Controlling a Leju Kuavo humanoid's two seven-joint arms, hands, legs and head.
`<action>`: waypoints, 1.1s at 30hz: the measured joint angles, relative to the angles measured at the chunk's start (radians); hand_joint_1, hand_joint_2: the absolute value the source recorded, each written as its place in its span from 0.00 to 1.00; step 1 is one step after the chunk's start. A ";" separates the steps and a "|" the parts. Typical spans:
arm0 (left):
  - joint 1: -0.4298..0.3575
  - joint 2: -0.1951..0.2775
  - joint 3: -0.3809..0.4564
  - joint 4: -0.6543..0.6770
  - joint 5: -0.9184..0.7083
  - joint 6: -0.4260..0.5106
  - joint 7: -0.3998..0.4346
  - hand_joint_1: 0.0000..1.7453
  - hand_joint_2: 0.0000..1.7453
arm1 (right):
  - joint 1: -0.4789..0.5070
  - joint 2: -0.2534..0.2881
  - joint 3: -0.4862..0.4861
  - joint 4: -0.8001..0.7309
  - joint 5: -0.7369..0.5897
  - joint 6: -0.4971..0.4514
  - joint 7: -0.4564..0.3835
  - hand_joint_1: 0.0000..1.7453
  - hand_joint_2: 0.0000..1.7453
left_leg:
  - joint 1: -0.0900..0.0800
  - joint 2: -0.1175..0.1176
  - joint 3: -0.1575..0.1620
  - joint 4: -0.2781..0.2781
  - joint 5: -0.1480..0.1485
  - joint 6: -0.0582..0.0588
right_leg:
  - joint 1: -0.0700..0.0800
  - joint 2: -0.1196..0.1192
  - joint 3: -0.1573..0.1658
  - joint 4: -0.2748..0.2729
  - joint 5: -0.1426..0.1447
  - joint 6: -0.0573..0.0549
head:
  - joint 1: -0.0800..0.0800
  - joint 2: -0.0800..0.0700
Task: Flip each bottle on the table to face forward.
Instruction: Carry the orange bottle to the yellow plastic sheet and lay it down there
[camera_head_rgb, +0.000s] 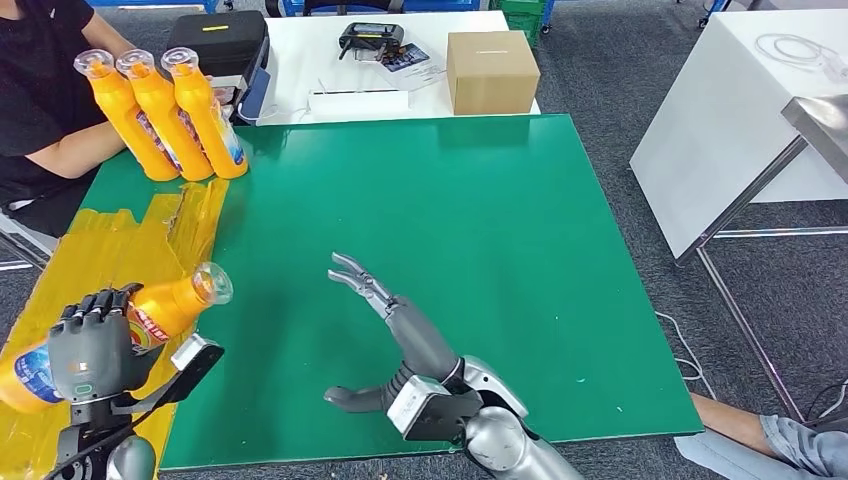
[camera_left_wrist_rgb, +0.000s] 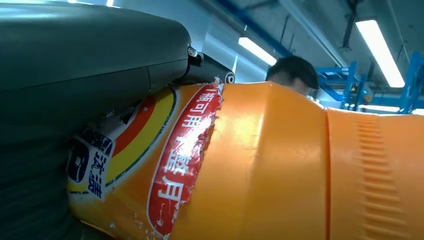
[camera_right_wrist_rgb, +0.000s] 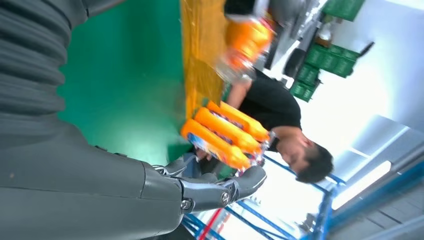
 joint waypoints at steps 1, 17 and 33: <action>0.001 0.008 0.004 0.019 -0.037 0.005 0.016 1.00 1.00 | 0.000 -0.008 -0.003 -0.009 -0.004 0.001 -0.003 0.00 1.00 | 0.000 0.000 0.000 0.000 0.000 0.000 | 0.000 0.000 0.000 0.000 0.000 0.000 | 0.000 0.000; -0.015 0.101 -0.044 0.323 -0.181 -0.058 0.085 0.50 0.75 | -0.026 -0.042 -0.008 -0.035 -0.012 0.011 -0.007 0.00 1.00 | 0.000 -0.001 0.000 0.000 0.000 0.000 | 0.000 0.000 0.000 0.000 0.000 0.000 | 0.000 0.000; -0.100 0.119 -0.045 0.404 0.325 -0.439 -0.165 0.00 0.00 | -0.042 -0.028 -0.008 -0.025 0.014 0.025 -0.007 0.00 1.00 | -0.001 -0.010 0.008 -0.001 0.003 -0.001 | -0.001 -0.007 0.010 0.000 -0.001 0.000 | 0.000 0.000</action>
